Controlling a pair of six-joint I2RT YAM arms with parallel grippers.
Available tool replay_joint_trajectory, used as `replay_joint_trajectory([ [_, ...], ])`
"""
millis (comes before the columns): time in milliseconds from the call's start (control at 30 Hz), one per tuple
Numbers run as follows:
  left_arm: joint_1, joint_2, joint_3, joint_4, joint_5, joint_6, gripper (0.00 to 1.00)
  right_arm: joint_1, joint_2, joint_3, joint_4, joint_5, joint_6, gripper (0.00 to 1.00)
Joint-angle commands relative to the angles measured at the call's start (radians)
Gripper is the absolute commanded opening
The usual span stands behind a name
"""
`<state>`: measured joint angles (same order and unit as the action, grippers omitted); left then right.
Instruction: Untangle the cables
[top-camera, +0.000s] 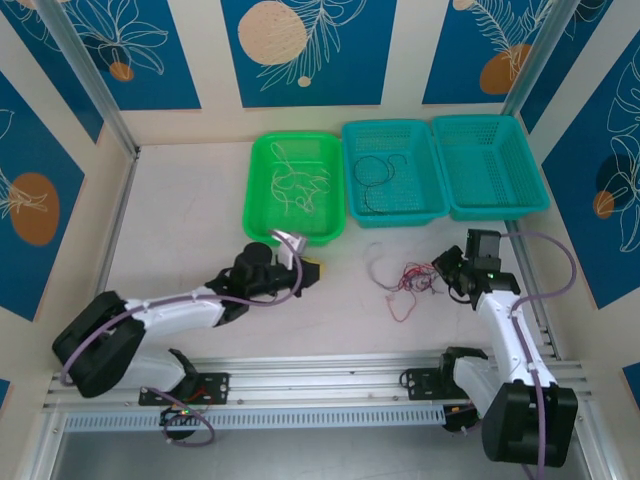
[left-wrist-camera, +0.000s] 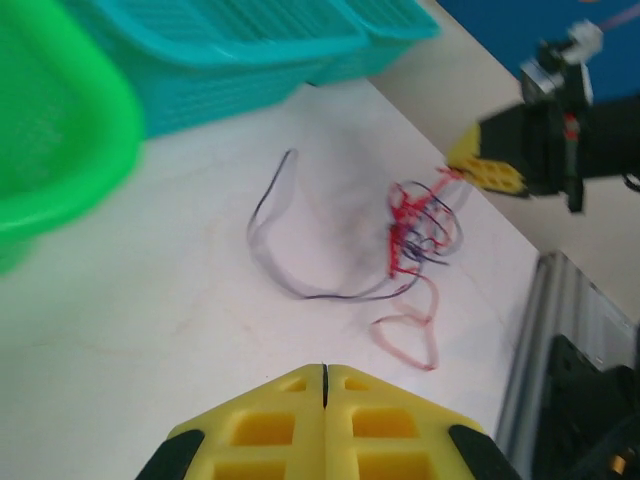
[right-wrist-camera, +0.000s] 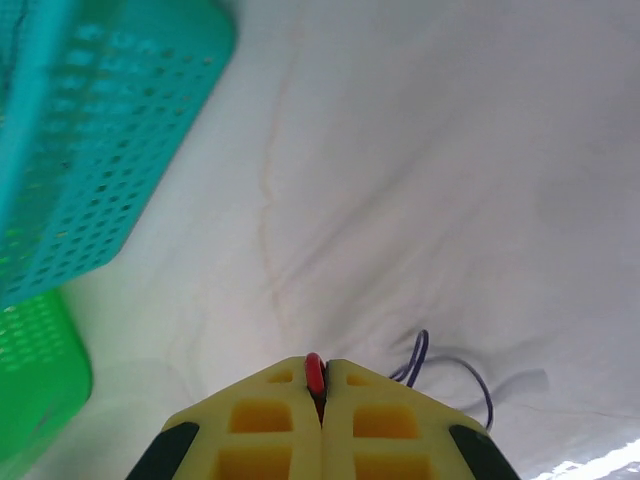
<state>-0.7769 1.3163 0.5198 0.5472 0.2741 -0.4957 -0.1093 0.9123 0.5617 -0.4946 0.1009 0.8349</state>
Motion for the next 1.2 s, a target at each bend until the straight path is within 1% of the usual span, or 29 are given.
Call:
replay_joint_trajectory([
  [0, 0.024, -0.028, -0.006, -0.11, -0.034, 0.045, 0.0, 0.012, 0.001, -0.038, 0.022, -0.035, 0.012, 0.0],
  [67, 0.025, -0.006, 0.018, -0.109, 0.014, 0.064, 0.0, 0.027, 0.04, -0.055, 0.062, -0.098, 0.005, 0.0],
  [167, 0.016, 0.072, 0.06, -0.033, 0.182, 0.065, 0.0, 0.07, 0.098, -0.049, 0.112, -0.194, -0.013, 0.0],
  [200, 0.002, 0.101, 0.08, -0.01, 0.226, 0.061, 0.0, 0.088, 0.115, -0.035, 0.11, -0.201, -0.016, 0.0],
  [233, -0.016, 0.124, 0.098, 0.002, 0.246, 0.06, 0.07, 0.105, 0.125, -0.019, 0.102, -0.192, -0.014, 0.0],
  [300, -0.064, 0.178, 0.143, 0.013, 0.257, 0.077, 0.29, 0.137, 0.136, 0.015, 0.077, -0.149, -0.002, 0.0],
  [367, -0.103, 0.233, 0.187, 0.012, 0.247, 0.096, 0.4, 0.162, 0.143, 0.043, 0.05, -0.104, 0.026, 0.0],
  [467, -0.137, 0.319, 0.247, 0.01, 0.21, 0.089, 0.45, 0.182, 0.162, 0.088, 0.018, -0.1, 0.031, 0.0],
  [567, -0.164, 0.397, 0.313, 0.013, 0.208, 0.096, 0.48, 0.197, 0.178, 0.114, -0.007, -0.101, 0.027, 0.0],
  [667, -0.183, 0.479, 0.392, -0.05, 0.181, 0.102, 0.48, 0.206, 0.18, 0.116, -0.012, -0.096, 0.032, 0.0],
  [767, -0.186, 0.544, 0.428, -0.043, 0.174, 0.083, 0.49, 0.209, 0.181, 0.116, -0.017, -0.095, 0.036, 0.0],
  [900, -0.187, 0.613, 0.466, -0.053, 0.184, 0.083, 0.49, 0.21, 0.177, 0.114, -0.025, -0.086, 0.059, 0.0],
  [1000, -0.187, 0.66, 0.498, -0.1, 0.197, 0.082, 0.49, 0.21, 0.175, 0.121, -0.033, -0.076, 0.084, 0.01],
  [1067, -0.188, 0.681, 0.511, -0.118, 0.207, 0.076, 0.41, 0.21, 0.175, 0.127, -0.039, -0.069, 0.092, 0.01],
  [1167, -0.188, 0.689, 0.508, -0.119, 0.217, 0.063, 0.24, 0.208, 0.177, 0.14, -0.064, -0.029, 0.095, 0.02],
])
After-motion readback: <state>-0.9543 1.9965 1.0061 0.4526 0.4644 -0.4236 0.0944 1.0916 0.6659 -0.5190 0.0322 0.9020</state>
